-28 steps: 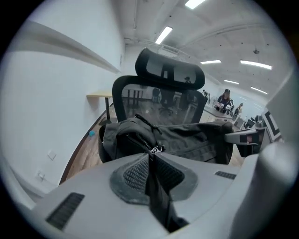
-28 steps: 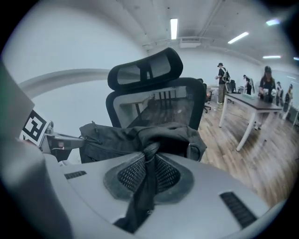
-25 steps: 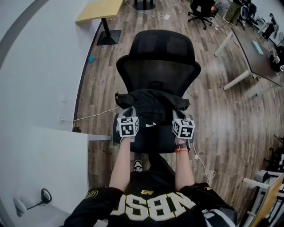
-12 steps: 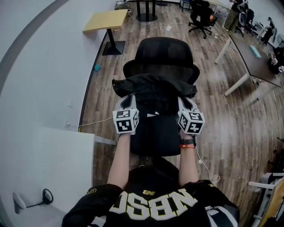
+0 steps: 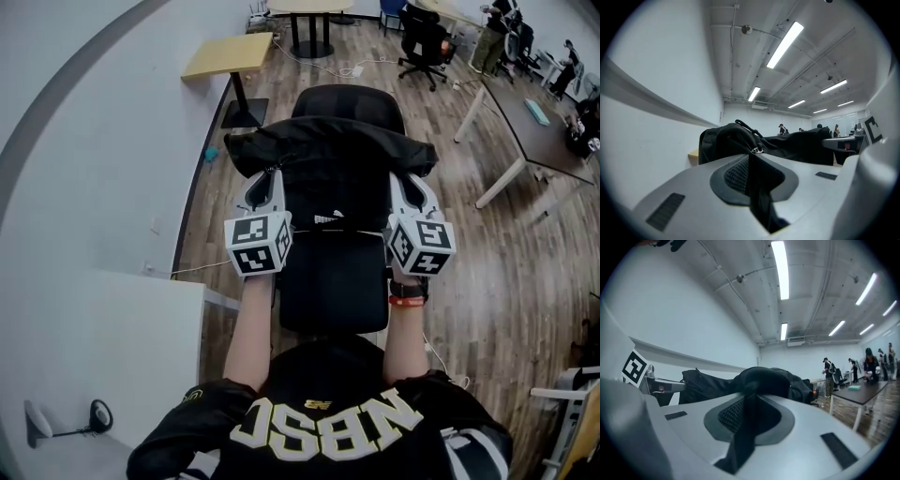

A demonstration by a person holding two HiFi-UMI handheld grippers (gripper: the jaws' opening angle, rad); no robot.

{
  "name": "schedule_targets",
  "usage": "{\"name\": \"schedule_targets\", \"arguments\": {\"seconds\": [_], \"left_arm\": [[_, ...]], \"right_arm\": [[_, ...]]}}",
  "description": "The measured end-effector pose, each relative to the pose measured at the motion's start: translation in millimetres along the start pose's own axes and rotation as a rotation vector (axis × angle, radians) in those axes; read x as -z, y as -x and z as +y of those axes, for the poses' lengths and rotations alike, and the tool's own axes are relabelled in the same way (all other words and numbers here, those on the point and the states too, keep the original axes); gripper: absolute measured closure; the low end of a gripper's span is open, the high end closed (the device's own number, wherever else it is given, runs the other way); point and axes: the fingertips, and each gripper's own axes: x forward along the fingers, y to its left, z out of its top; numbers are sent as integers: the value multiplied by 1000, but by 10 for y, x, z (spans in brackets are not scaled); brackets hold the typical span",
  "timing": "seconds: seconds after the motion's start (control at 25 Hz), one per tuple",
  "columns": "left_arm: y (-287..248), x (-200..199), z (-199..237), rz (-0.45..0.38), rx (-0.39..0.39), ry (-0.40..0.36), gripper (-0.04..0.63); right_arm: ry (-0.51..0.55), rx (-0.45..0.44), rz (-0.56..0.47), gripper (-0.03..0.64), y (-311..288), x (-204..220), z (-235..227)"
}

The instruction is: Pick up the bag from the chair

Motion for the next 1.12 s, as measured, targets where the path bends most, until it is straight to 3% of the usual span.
{"name": "schedule_targets", "arguments": {"seconds": [0.24,1.12], "left_arm": [[79,-213,-62,-55,11,-15,554],[-90,21,-186,-17,65,-7,554]], "right_arm": [[28,-2,-44,571,77,-191,3],[9,-25,40,571,9,73,-112]]}}
